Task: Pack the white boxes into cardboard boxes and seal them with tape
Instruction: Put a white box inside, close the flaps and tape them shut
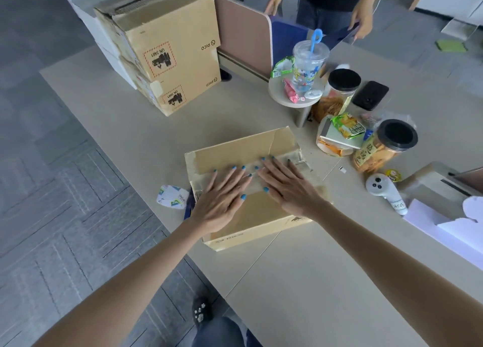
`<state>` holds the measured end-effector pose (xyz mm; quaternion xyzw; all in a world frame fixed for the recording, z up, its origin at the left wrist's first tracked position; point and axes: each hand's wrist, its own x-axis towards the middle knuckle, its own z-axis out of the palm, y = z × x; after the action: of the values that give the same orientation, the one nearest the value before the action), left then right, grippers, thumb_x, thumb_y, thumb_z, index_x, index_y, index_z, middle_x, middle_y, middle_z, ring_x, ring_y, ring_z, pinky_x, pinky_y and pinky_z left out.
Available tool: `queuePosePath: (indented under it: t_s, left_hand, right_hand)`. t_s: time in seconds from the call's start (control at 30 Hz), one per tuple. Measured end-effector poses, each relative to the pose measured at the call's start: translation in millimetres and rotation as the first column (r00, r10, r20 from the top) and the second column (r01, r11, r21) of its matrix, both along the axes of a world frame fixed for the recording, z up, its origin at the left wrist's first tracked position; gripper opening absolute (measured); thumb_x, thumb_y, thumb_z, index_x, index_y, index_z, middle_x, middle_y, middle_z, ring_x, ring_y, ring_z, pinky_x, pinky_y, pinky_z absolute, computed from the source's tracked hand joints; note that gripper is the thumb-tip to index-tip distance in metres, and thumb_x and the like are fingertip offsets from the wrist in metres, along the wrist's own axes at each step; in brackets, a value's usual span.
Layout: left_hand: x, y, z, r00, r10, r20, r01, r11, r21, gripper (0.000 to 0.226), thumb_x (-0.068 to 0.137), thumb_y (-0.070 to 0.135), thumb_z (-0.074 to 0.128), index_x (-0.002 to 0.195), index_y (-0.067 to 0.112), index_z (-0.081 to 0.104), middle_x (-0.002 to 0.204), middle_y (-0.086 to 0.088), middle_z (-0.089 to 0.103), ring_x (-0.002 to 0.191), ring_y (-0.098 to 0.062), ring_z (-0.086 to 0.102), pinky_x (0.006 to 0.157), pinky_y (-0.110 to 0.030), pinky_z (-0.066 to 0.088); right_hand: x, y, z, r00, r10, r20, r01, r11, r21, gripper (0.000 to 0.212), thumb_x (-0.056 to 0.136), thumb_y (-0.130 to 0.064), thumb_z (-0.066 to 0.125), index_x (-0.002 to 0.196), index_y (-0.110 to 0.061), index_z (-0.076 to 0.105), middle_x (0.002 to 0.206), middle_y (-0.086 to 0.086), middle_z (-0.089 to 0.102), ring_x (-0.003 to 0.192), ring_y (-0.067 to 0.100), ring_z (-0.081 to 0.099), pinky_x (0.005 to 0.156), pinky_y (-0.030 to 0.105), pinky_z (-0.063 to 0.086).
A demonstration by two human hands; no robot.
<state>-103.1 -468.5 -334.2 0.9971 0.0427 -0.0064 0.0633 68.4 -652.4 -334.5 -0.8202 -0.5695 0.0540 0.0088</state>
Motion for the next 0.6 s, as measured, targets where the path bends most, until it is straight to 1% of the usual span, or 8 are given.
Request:
queuePosePath:
  t_s: [0.13, 0.23, 0.3, 0.4, 0.47, 0.5, 0.57, 0.6]
  left_hand:
    - [3, 1, -1, 1.000, 0.001, 0.007, -0.001, 1.000, 0.006, 0.053, 0.106, 0.044, 0.010, 0.157, 0.035, 0.015, 0.165, 0.011, 0.006, 0.152, -0.009, -0.004, 0.122, -0.046, 0.002]
    - [5, 0, -3, 1.000, 0.025, 0.019, -0.025, 1.000, 0.006, 0.051, 0.105, 0.042, 0.018, 0.155, 0.035, 0.025, 0.164, 0.011, 0.015, 0.152, -0.010, 0.005, 0.122, -0.047, 0.008]
    - [6, -1, -3, 0.999, 0.048, 0.009, -0.048, 0.999, 0.006, 0.051, 0.104, 0.042, 0.020, 0.154, 0.034, 0.029, 0.163, 0.011, 0.021, 0.151, -0.011, 0.013, 0.120, -0.047, 0.014]
    - [7, 2, -2, 0.998, 0.040, -0.046, -0.040, 0.999, -0.007, 0.054, 0.104, 0.045, 0.012, 0.156, 0.033, 0.024, 0.164, 0.011, 0.017, 0.151, -0.011, 0.011, 0.120, -0.048, 0.011]
    - [8, 3, 2, 0.998, 0.036, -0.045, -0.040, 0.995, -0.089, 0.061, 0.102, 0.052, 0.000, 0.157, 0.032, 0.013, 0.165, 0.012, 0.010, 0.151, -0.006, 0.000, 0.121, -0.047, 0.005]
    - [8, 3, 6, 0.998, 0.048, -0.036, -0.054, 0.984, -0.168, 0.062, 0.101, 0.054, -0.001, 0.158, 0.032, 0.009, 0.165, 0.013, 0.006, 0.150, -0.003, -0.004, 0.122, -0.046, 0.002]
    - [4, 0, 14, 0.995, 0.097, 0.021, -0.086, 0.946, -0.312, 0.057, 0.104, 0.051, 0.011, 0.158, 0.031, 0.010, 0.165, 0.013, 0.005, 0.150, 0.000, -0.005, 0.123, -0.041, -0.004]
    - [0, -2, 18, 0.989, 0.133, 0.070, -0.102, 0.935, -0.339, 0.054, 0.105, 0.046, 0.017, 0.157, 0.031, 0.013, 0.165, 0.013, 0.005, 0.150, -0.002, -0.004, 0.123, -0.040, -0.005]
  right_hand:
    - [1, -1, -6, 1.000, -0.011, -0.012, 0.011, 0.998, 0.054, 0.057, 0.102, -0.042, 0.017, 0.155, -0.022, 0.027, 0.163, 0.000, 0.015, 0.151, 0.021, 0.008, 0.120, 0.046, 0.007]
    - [0, 0, -6, 0.999, -0.021, -0.045, 0.025, 0.995, 0.098, 0.056, 0.102, -0.044, 0.021, 0.154, -0.024, 0.029, 0.162, -0.002, 0.020, 0.151, 0.020, 0.011, 0.120, 0.045, 0.009]
    - [-1, 1, -6, 0.998, -0.026, -0.057, 0.033, 0.993, 0.110, 0.056, 0.101, -0.044, 0.023, 0.154, -0.025, 0.030, 0.161, -0.002, 0.022, 0.151, 0.019, 0.011, 0.120, 0.045, 0.009]
    - [1, 1, -5, 0.999, -0.023, -0.044, 0.026, 0.997, 0.071, 0.059, 0.101, -0.047, 0.016, 0.156, -0.026, 0.018, 0.163, -0.004, 0.010, 0.151, 0.017, 0.000, 0.121, 0.043, 0.002]
    - [3, 1, -3, 0.998, -0.024, -0.059, 0.027, 0.998, 0.051, 0.066, 0.098, -0.052, 0.008, 0.157, -0.022, 0.009, 0.164, -0.004, 0.002, 0.151, 0.014, -0.007, 0.122, 0.040, -0.004]
    - [4, 1, -1, 0.995, -0.033, -0.093, 0.039, 0.997, 0.064, 0.071, 0.096, -0.055, 0.006, 0.157, -0.020, 0.006, 0.164, -0.003, 0.001, 0.151, 0.012, -0.008, 0.122, 0.037, -0.006]
    - [8, -2, 5, 0.982, -0.086, -0.167, 0.110, 0.983, 0.145, 0.071, 0.096, -0.052, 0.010, 0.157, -0.016, 0.006, 0.164, 0.000, 0.002, 0.151, 0.013, -0.005, 0.122, 0.032, -0.009]
    - [12, -5, 8, 0.972, -0.135, -0.191, 0.171, 0.967, 0.187, 0.068, 0.099, -0.047, 0.016, 0.157, -0.015, 0.007, 0.164, 0.001, 0.001, 0.151, 0.014, -0.004, 0.121, 0.031, -0.009]
